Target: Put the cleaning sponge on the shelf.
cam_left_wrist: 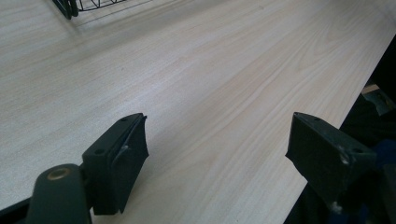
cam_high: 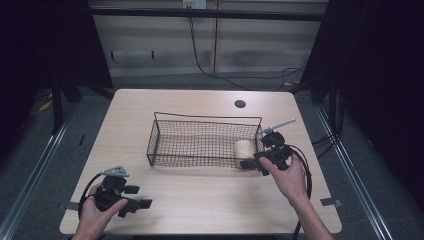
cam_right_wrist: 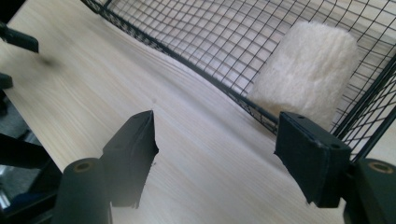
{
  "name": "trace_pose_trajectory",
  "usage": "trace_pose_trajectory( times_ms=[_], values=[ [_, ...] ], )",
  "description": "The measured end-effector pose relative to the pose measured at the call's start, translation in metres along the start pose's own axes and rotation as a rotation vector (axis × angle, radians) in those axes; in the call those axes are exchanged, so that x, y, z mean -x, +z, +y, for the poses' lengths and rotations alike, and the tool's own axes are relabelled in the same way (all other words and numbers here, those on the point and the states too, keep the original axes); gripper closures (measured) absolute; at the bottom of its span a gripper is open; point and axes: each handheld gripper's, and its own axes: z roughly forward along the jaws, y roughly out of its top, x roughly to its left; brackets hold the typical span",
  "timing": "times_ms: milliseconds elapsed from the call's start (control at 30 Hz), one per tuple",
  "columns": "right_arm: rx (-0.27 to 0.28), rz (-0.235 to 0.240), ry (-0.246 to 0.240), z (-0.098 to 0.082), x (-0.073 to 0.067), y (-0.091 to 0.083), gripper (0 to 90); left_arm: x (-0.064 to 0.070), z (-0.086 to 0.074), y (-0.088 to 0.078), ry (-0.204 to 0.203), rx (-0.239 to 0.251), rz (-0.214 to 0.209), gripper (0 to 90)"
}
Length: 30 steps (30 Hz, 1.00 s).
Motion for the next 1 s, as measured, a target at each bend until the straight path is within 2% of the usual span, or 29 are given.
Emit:
trace_pose_trajectory(
  times_ms=[233, 400, 567, 800, 900, 967, 1000],
  values=[
    [-0.019, 0.014, -0.005, -0.02, -0.008, 0.008, 28.7, 0.0, 0.0, 0.0, -0.001, 0.001, -0.001, 19.8],
    [-0.033, -0.003, -0.008, -0.036, -0.01, 0.014, 25.1, 0.0, 0.0, 0.0, 0.001, -0.003, -0.001, 19.8],
    [-0.033, -0.008, -0.005, -0.051, -0.008, 0.019, 23.1, 0.0, 0.0, 0.0, 0.0, -0.006, -0.002, 19.8],
    [-0.03, -0.017, 0.024, -0.07, 0.001, 0.028, 20.7, -0.001, 0.0, 0.0, 0.001, -0.01, 0.003, 19.8],
    [-0.036, -0.025, 0.026, -0.075, 0.005, 0.032, 23.4, -0.001, 0.0, 0.0, 0.003, -0.01, 0.003, 19.8],
    [-0.037, -0.06, 0.008, -0.078, 0.007, 0.035, 24.3, -0.001, 0.0, 0.0, -0.001, -0.003, 0.003, 19.8],
    [-0.042, -0.064, 0.016, -0.08, 0.008, 0.037, 24.4, -0.001, 0.0, -0.001, 0.0, -0.004, -0.001, 19.8]
  ],
)
